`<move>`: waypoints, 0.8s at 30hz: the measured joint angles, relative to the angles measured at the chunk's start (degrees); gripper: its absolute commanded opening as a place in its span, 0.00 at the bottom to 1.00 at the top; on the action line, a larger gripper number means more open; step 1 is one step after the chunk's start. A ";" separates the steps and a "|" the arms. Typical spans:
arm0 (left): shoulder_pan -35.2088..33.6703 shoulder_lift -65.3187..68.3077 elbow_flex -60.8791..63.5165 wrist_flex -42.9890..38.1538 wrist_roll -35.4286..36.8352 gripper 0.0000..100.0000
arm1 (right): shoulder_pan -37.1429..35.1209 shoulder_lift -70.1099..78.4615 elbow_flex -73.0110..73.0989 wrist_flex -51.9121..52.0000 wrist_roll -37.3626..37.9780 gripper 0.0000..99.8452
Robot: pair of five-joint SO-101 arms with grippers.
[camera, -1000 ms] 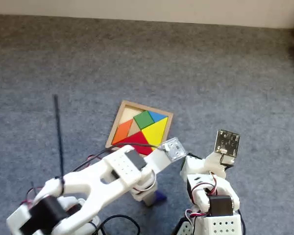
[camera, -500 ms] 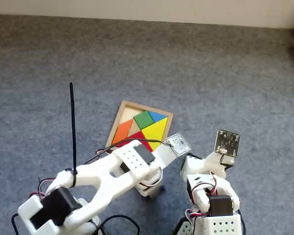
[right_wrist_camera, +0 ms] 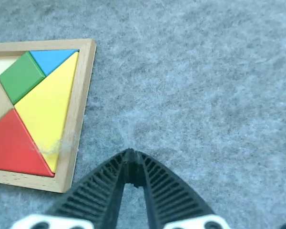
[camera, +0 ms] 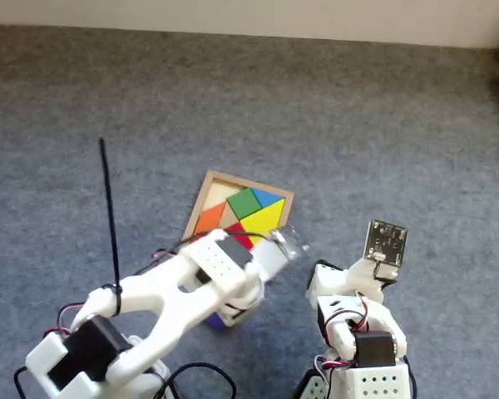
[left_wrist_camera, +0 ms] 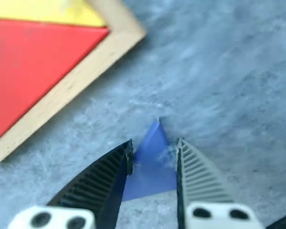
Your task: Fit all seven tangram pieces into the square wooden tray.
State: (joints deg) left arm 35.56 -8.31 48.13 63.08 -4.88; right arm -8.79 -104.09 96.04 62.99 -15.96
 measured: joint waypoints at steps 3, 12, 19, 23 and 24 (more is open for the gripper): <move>-3.43 0.00 0.88 0.26 -3.08 0.08 | 0.00 0.00 0.00 0.00 0.00 0.00; -16.09 -1.23 1.49 0.44 -9.32 0.08 | 0.00 0.00 0.00 0.00 0.00 0.00; -18.99 -19.60 2.55 7.21 -10.29 0.25 | 0.00 0.00 0.00 0.00 0.00 0.00; -19.25 -31.56 8.35 9.76 -10.29 0.25 | 0.00 0.00 0.00 0.00 0.00 0.00; -19.78 -33.85 9.93 9.85 -10.37 0.25 | 0.00 0.00 0.00 0.00 0.00 0.00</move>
State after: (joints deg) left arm 15.78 -42.15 58.07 72.92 -15.25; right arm -8.79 -104.09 96.04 62.99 -15.96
